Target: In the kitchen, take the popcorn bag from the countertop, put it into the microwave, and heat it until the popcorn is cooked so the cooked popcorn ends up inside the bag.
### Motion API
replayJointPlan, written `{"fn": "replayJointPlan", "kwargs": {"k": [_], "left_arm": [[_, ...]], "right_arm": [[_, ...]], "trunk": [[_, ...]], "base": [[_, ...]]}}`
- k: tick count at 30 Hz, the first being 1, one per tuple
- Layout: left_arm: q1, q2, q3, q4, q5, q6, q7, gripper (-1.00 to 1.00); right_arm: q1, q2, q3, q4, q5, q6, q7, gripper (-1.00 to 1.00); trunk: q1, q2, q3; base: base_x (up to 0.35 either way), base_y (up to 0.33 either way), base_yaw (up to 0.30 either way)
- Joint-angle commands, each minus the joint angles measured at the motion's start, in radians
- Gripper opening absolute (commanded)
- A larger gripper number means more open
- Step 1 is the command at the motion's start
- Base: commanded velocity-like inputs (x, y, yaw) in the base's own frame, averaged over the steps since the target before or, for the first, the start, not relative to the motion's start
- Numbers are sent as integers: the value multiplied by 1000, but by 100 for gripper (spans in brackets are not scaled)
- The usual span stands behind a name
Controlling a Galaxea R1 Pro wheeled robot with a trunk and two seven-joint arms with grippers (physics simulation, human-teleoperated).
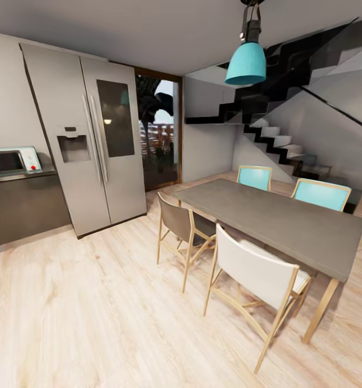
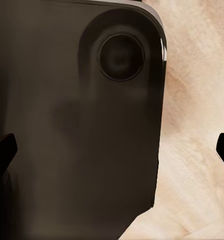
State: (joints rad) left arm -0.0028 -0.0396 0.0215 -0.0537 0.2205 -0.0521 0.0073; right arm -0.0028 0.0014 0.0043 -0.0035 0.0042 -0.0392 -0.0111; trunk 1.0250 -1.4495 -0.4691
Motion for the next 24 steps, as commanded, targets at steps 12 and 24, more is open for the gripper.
{"fn": "replayJointPlan", "kwargs": {"k": [12,24], "left_arm": [[0,0,3,0,7,-2,0,100],[0,-1,-3,0,0,-3,0,100]], "right_arm": [[0,0,0,0,0,-3,-1,100],[0,0,0,0,0,-3,-1,100]], "trunk": [[0,0,-1],[0,0,-1]], "base": [[0,0,300],[0,0,300]]}}
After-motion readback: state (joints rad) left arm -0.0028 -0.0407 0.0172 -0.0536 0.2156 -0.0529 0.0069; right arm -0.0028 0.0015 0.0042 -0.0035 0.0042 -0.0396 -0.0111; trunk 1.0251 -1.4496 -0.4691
